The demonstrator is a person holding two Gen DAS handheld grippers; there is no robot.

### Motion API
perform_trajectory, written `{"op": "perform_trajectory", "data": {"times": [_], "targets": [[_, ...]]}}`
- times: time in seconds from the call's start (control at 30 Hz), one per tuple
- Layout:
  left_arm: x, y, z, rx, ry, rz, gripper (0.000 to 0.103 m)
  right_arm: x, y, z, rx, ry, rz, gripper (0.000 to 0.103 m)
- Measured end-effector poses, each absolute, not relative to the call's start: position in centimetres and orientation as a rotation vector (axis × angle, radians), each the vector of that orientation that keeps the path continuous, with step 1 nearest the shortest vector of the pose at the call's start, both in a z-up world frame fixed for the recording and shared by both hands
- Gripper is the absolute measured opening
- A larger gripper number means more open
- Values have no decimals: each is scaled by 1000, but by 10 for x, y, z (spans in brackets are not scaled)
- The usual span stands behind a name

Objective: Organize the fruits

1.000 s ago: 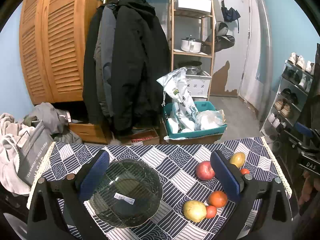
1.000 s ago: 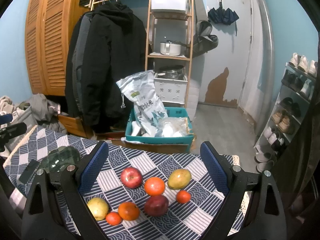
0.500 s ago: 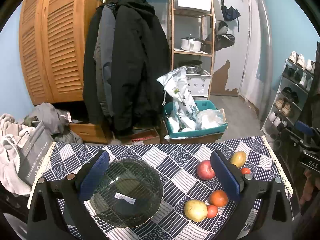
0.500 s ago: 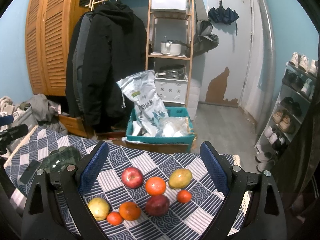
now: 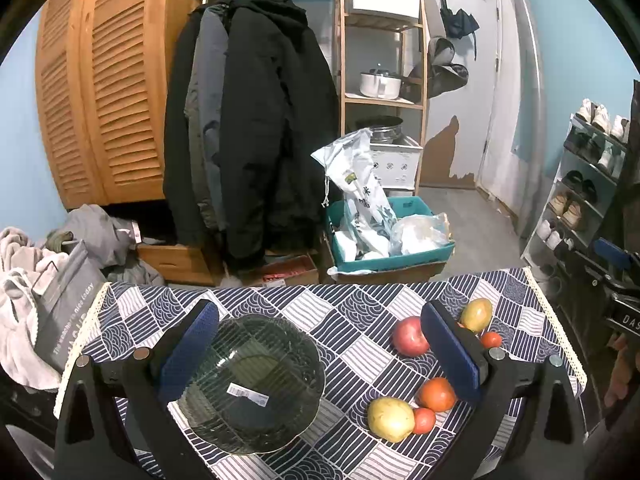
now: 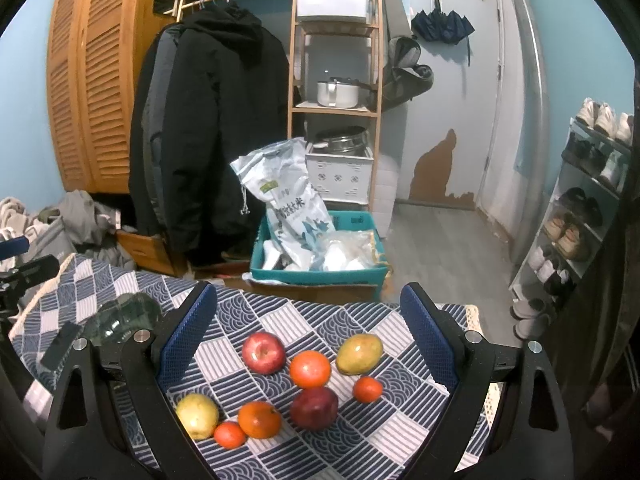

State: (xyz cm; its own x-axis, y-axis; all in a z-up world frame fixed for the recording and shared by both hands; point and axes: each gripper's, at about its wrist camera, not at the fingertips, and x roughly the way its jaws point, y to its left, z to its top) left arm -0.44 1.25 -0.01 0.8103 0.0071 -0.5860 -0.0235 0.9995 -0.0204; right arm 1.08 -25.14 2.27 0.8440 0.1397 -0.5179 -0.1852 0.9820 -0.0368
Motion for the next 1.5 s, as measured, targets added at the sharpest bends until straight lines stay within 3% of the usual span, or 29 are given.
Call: {"op": "perform_trajectory", "data": {"times": [0.73, 1.5], "targets": [[17, -21, -64, 11, 832, -76, 102, 18, -257, -3, -125, 675, 167, 91], [48, -53, -170, -10, 1192, -85, 102, 49, -257, -91, -150, 965, 140, 91]]}}
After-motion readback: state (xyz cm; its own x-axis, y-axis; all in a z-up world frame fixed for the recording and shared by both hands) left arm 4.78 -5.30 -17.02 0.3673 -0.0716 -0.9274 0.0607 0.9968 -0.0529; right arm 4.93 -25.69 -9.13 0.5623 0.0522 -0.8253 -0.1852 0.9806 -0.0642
